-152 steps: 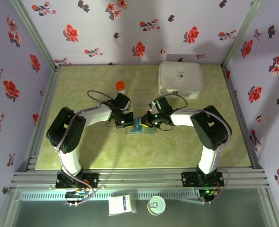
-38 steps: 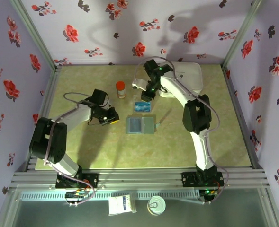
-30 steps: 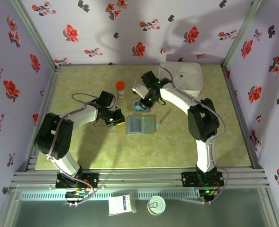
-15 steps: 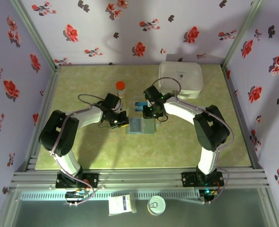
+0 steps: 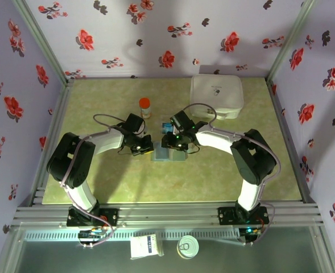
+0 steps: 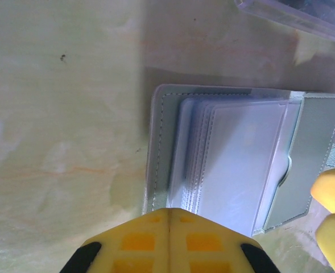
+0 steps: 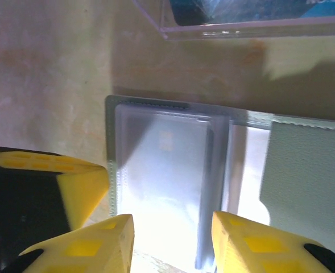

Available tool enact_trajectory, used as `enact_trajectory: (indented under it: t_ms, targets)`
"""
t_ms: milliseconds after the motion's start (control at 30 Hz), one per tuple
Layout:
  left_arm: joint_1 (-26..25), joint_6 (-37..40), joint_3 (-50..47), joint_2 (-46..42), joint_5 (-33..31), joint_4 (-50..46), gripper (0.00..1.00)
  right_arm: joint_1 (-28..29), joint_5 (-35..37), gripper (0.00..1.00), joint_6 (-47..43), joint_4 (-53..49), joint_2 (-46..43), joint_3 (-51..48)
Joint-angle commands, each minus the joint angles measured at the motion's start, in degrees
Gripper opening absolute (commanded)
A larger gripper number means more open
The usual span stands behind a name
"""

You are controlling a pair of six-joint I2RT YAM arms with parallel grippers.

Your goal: Take the credit cards out of the card holder

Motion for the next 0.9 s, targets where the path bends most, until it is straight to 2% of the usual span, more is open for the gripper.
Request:
enact_trajectory:
  t_ms: [0, 300, 700, 867]
  targets:
    - [-0.20, 0.62, 0.15, 1.21, -1.02, -1.05, 0.00, 0.09, -3.86, 0.42, 3.13, 4.84, 0.08, -0.68]
    - [-0.11, 1.08, 0.13, 1.66, -1.83, -1.92, 0.00, 0.09, -6.40, 0.38, 5.92, 6.97, 2.73, -0.07]
    - [-0.11, 2.25, 0.49, 2.39, -2.37, -3.36, 0.00, 0.09, -4.89, 0.36, 4.59, 3.31, 4.37, 0.48]
    - [-0.11, 2.19, 0.58, 2.67, -2.55, -3.36, 0.00, 0.09, -6.00, 0.31, 4.17, 3.76, 5.40, 0.99]
